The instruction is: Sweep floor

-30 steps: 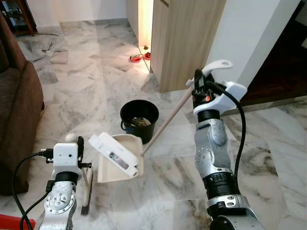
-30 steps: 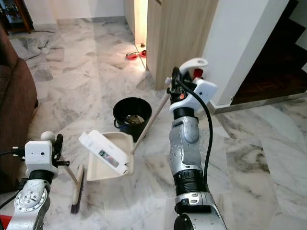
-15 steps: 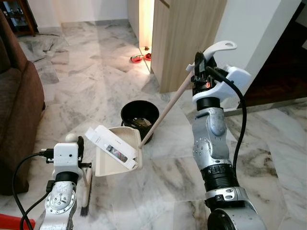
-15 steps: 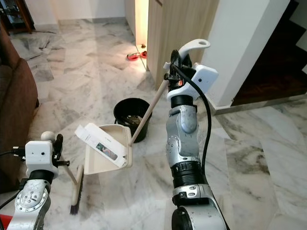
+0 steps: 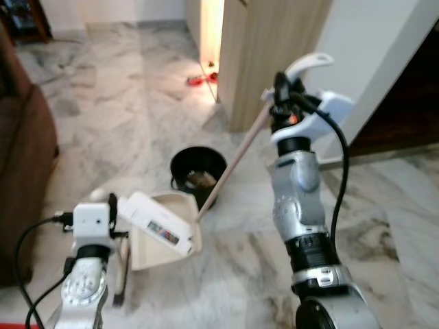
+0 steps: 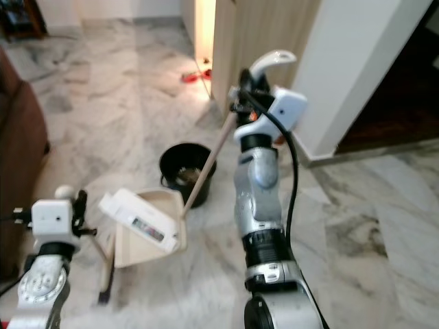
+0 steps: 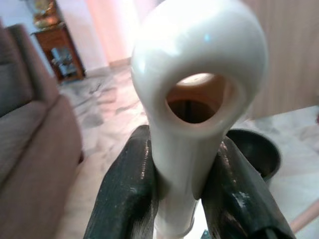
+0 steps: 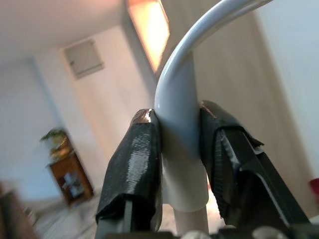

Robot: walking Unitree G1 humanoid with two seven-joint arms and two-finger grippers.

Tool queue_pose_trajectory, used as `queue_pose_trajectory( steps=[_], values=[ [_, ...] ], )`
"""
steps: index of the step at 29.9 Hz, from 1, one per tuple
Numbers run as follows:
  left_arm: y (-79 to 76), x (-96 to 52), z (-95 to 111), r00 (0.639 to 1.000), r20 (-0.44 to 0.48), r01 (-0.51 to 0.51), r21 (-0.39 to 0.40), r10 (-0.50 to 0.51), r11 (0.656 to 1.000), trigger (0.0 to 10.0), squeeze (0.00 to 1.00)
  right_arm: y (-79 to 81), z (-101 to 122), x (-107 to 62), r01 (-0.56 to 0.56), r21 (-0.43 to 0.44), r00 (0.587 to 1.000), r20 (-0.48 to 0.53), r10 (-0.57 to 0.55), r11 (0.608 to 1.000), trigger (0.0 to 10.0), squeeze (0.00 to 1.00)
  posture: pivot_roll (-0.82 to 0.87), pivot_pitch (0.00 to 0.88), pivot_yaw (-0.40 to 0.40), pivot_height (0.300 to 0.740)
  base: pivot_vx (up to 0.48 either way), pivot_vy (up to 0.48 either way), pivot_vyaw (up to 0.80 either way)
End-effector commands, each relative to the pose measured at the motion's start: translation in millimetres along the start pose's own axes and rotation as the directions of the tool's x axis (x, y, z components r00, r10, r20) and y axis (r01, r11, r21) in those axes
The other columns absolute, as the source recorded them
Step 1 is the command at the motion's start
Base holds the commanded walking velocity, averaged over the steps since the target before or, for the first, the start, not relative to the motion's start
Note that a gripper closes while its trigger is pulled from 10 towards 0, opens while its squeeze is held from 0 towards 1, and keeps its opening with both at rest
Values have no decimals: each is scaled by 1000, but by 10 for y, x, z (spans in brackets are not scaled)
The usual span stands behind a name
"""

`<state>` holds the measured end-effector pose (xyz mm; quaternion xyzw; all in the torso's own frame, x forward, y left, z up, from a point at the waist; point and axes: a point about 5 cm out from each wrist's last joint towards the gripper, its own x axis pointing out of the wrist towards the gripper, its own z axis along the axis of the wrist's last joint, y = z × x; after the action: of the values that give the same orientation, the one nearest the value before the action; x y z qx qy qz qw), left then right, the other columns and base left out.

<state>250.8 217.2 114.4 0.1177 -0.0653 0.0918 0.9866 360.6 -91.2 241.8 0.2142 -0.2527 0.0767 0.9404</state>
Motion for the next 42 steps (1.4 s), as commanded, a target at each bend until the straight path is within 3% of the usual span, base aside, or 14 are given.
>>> queue_pose_trajectory(
  steps=[1,42],
  values=[
    [-48,13,104,998,54,14,4,-14,1000,10000,0,118,158,75,-12,53,997,76,8,999,10000,0,114,29,-56,740,360,0,0],
    [-34,3,111,998,54,-16,11,15,1000,10000,0,189,146,85,-24,125,999,33,20,992,10000,0,113,35,-78,740,360,0,0]
  ],
)
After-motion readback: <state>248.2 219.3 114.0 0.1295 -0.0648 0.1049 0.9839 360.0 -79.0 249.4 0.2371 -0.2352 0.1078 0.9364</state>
